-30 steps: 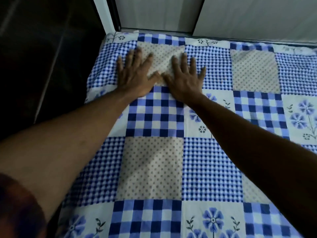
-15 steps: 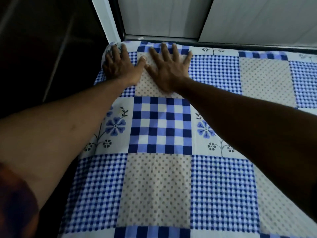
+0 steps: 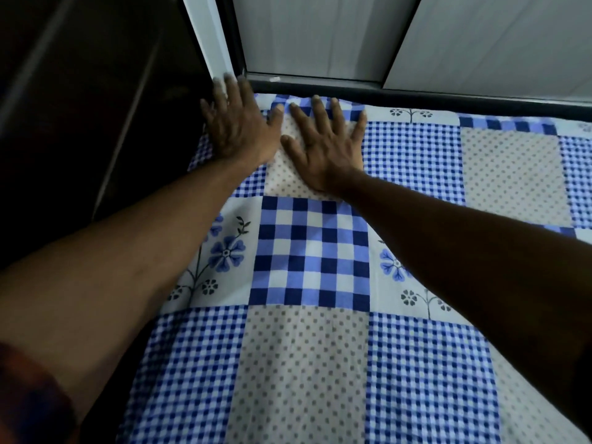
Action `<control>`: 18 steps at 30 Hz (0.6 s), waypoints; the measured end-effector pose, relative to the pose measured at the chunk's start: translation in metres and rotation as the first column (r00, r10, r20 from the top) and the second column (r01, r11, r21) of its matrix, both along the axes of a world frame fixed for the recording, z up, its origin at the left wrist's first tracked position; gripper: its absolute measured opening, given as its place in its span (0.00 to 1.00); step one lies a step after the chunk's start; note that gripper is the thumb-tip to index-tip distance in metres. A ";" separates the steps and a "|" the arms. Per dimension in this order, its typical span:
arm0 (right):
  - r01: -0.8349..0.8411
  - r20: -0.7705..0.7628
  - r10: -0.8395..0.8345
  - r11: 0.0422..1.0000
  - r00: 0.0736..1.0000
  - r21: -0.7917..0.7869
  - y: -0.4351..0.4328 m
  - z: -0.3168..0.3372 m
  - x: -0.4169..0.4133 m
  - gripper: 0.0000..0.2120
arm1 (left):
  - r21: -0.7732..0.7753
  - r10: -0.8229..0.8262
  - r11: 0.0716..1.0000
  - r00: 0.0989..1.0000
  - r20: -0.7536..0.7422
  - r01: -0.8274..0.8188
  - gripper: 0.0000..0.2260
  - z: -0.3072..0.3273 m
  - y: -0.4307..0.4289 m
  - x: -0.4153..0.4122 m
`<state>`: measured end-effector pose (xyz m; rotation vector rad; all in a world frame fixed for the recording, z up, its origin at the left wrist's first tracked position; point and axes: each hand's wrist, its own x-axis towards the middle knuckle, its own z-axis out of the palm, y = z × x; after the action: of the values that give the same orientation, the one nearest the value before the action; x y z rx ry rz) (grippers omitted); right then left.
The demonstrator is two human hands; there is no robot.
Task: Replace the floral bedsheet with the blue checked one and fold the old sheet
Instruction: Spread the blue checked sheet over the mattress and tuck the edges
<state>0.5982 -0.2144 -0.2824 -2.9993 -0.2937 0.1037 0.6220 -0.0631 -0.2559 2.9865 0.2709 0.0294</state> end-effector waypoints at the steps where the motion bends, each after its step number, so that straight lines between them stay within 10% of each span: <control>1: 0.003 -0.010 -0.003 1.000 1.000 -0.007 0.000 0.000 0.001 0.34 | 0.012 -0.067 0.998 0.996 0.066 0.066 0.34 0.002 -0.008 -0.006; 7: -0.047 -0.154 0.039 0.998 0.987 -0.047 -0.002 0.017 0.015 0.35 | -0.061 -0.040 0.997 0.999 -0.003 0.040 0.27 -0.022 -0.020 -0.017; 12: 0.123 0.124 -0.131 0.990 0.984 0.068 -0.056 0.035 0.003 0.31 | 0.003 0.001 1.000 0.996 -0.086 -0.001 0.31 -0.022 -0.018 -0.001; 18: 0.227 -0.061 -0.225 0.973 0.972 0.030 -0.106 0.015 -0.005 0.34 | -0.041 0.054 0.997 0.983 -0.173 -0.062 0.34 -0.022 -0.019 0.019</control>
<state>0.5931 -0.3202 -0.2670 -2.9618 0.0529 0.1597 0.6407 -0.0818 -0.2781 2.9369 0.3726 -0.2266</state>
